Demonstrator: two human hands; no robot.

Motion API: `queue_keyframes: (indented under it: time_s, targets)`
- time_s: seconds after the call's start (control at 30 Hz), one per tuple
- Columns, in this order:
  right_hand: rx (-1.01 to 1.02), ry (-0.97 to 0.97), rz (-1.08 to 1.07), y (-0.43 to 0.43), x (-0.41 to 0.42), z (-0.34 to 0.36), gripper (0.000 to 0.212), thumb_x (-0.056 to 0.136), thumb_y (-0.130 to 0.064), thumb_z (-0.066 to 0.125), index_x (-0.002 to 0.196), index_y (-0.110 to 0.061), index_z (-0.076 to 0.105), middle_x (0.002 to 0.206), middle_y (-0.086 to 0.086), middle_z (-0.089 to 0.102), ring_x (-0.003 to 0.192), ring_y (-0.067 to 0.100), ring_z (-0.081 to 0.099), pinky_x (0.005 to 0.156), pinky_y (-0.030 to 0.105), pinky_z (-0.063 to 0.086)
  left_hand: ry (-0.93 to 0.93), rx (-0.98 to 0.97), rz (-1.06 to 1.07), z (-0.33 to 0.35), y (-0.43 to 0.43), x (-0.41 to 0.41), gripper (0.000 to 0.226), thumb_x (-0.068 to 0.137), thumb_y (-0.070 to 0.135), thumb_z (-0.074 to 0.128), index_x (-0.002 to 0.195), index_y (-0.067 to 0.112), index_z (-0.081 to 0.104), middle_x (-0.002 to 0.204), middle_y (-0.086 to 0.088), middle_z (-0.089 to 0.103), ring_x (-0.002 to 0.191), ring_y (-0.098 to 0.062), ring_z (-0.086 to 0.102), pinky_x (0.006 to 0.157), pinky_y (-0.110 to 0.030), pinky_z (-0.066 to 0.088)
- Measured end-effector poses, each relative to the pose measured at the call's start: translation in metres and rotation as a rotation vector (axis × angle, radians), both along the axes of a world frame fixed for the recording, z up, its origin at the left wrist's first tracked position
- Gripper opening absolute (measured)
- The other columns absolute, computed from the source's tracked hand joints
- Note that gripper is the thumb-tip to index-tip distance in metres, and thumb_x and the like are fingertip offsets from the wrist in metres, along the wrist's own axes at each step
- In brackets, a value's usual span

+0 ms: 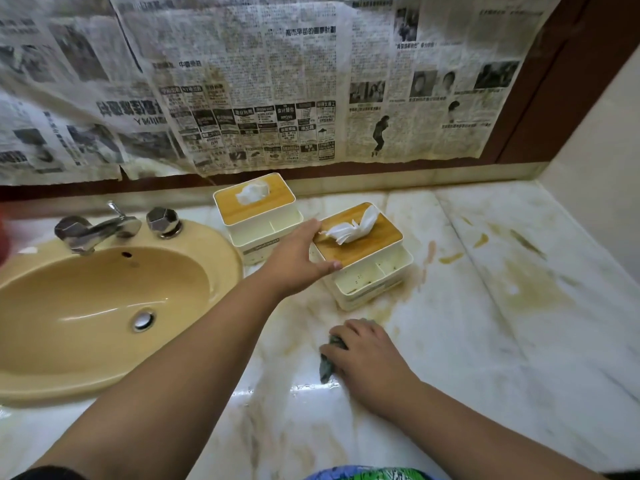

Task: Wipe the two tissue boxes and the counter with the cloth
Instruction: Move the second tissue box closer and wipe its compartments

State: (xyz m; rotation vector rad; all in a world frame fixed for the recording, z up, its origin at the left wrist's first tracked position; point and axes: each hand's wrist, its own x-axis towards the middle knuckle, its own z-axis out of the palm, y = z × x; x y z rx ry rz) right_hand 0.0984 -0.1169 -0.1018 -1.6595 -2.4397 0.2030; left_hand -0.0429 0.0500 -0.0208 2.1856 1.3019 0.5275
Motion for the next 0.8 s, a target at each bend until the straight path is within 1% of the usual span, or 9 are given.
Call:
queue_keyframes:
  time_s: [0.1, 0.2, 0.27, 0.33, 0.4, 0.5, 0.6, 0.73, 0.8]
  targets:
    - [0.038, 0.029, -0.055, 0.000, -0.001, -0.002, 0.023, 0.072, -0.035, 0.074, 0.093, -0.042, 0.068, 0.094, -0.014, 0.061, 0.092, 0.019, 0.059, 0.080, 0.036, 0.047, -0.007, 0.034, 0.003, -0.006, 0.004, -0.005, 0.079, 0.078, 0.051, 0.079, 0.142, 0.019, 0.046, 0.142, 0.003, 0.049, 0.128, -0.016, 0.047, 0.104, -0.028, 0.037]
    - [0.039, 0.130, -0.185, 0.002, -0.001, 0.004, 0.021, 0.082, -0.037, 0.062, 0.102, -0.040, 0.068, 0.093, -0.013, 0.061, 0.089, 0.021, 0.058, 0.073, 0.034, 0.046, 0.002, 0.091, -0.005, -0.010, 0.008, -0.005, 0.078, 0.079, 0.058, 0.074, 0.141, 0.019, 0.046, 0.139, 0.002, 0.048, 0.126, -0.017, 0.046, 0.101, -0.027, 0.036]
    - [0.019, 0.277, -0.303, 0.005, 0.003, 0.014, 0.027, 0.090, -0.038, 0.053, 0.111, -0.037, 0.069, 0.095, -0.009, 0.060, 0.091, 0.022, 0.054, 0.078, 0.034, 0.047, 0.039, 0.149, -0.003, -0.010, 0.013, -0.001, 0.080, 0.080, 0.065, 0.069, 0.143, 0.022, 0.045, 0.136, 0.001, 0.048, 0.127, -0.021, 0.044, 0.105, -0.035, 0.039]
    - [-0.019, 0.413, -0.419, 0.010, 0.008, 0.027, 0.026, 0.094, -0.034, 0.056, 0.116, -0.034, 0.070, 0.096, -0.007, 0.058, 0.095, 0.019, 0.050, 0.083, 0.031, 0.044, 0.060, 0.203, 0.002, -0.010, 0.019, 0.006, 0.080, 0.080, 0.070, 0.063, 0.144, 0.024, 0.044, 0.133, -0.001, 0.049, 0.126, -0.024, 0.043, 0.106, -0.041, 0.039]
    - [0.026, 0.489, -0.531, 0.018, 0.016, 0.040, 0.023, 0.094, -0.032, 0.060, 0.114, -0.032, 0.071, 0.100, -0.005, 0.061, 0.099, 0.017, 0.052, 0.085, 0.031, 0.045, 0.059, 0.230, -0.018, -0.006, 0.024, 0.018, 0.080, 0.081, 0.071, 0.059, 0.144, 0.025, 0.043, 0.134, -0.001, 0.048, 0.127, -0.025, 0.043, 0.106, -0.045, 0.039]
    - [0.114, 0.552, -0.683, 0.032, 0.026, 0.060, 0.019, 0.095, -0.033, 0.055, 0.104, -0.026, 0.070, 0.098, 0.000, 0.063, 0.093, 0.020, 0.057, 0.078, 0.033, 0.047, 0.042, 0.248, -0.090, 0.003, 0.032, 0.039, 0.075, 0.082, 0.070, 0.059, 0.141, 0.026, 0.046, 0.132, 0.001, 0.050, 0.126, -0.024, 0.045, 0.103, -0.046, 0.041]
    - [0.149, 0.580, -0.779, 0.047, 0.034, 0.077, 0.014, 0.096, -0.028, 0.056, 0.100, -0.022, 0.068, 0.094, 0.004, 0.058, 0.087, 0.021, 0.057, 0.074, 0.032, 0.045, 0.035, 0.226, -0.163, 0.009, 0.041, 0.056, 0.067, 0.082, 0.067, 0.062, 0.134, 0.025, 0.053, 0.121, 0.004, 0.055, 0.117, -0.021, 0.050, 0.096, -0.042, 0.045]
    - [0.138, 0.574, -0.835, 0.068, 0.039, 0.088, 0.018, 0.094, -0.027, 0.059, 0.106, -0.022, 0.071, 0.110, 0.000, 0.049, 0.092, 0.016, 0.058, 0.080, 0.026, 0.044, -0.003, 0.199, -0.225, 0.011, 0.055, 0.068, 0.051, 0.083, 0.060, 0.064, 0.118, 0.022, 0.060, 0.100, 0.007, 0.057, 0.095, -0.017, 0.056, 0.079, -0.034, 0.047]
    - [0.155, 0.545, -0.857, 0.077, 0.039, 0.091, 0.019, 0.091, -0.024, 0.062, 0.109, -0.020, 0.068, 0.113, -0.001, 0.051, 0.095, 0.016, 0.058, 0.080, 0.027, 0.044, -0.022, 0.198, -0.230, 0.009, 0.061, 0.070, 0.038, 0.087, 0.051, 0.064, 0.110, 0.021, 0.064, 0.094, 0.006, 0.062, 0.088, -0.017, 0.059, 0.075, -0.033, 0.048]
